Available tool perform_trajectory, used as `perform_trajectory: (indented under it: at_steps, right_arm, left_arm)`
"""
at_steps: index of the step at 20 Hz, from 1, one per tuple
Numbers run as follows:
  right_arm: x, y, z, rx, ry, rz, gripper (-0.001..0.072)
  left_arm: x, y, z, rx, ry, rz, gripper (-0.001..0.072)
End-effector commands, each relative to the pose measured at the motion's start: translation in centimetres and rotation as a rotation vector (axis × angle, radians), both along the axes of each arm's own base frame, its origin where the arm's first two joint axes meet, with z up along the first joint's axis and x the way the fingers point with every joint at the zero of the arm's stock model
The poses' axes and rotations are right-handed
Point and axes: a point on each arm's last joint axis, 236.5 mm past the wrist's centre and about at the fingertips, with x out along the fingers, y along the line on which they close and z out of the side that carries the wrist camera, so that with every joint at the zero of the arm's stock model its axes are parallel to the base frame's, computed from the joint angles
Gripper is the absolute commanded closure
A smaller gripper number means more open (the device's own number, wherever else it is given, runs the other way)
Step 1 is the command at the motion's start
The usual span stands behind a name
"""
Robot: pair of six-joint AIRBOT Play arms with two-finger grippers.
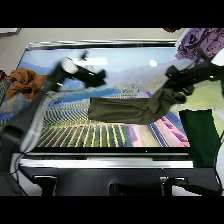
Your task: Fold the clothes and pants, and hang the long-sleeved shirts on hangers.
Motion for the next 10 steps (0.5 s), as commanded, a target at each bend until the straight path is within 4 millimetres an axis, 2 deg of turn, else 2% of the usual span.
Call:
perform_trajectory:
  at_steps: [1, 3, 6, 8, 10]
  right_arm:
    - [1.3, 7.5, 0.8, 0.129, -0.034, -0.002, 0.0682]
    - [0.9, 11.9, -0.4, 0.15, -0.012, 0.039, 0.0682]
    - [0.5, 18.2, -3.0, 0.179, 0.016, 0.085, 0.0682]
    - [0.3, 21.4, -4.8, 0.197, 0.035, 0.103, 0.0682]
    - [-0.2, 24.0, -6.4, 0.239, 0.072, 0.12, 0.0682]
  left_arm:
    - [-1.4, 16.0, 5.8, 0.315, -0.056, 0.119, 0.0693]
    - [-2.5, 21.3, 9.0, 0.349, -0.086, 0.189, 0.0692]
    - [-4.1, 27.2, 12.4, 0.352, -0.113, 0.313, 0.0692]
    - [-4.7, 29.7, 13.7, 0.354, -0.131, 0.371, 0.0692]
    - [-5.2, 31.4, 14.1, 0.356, -0.131, 0.409, 0.0691]
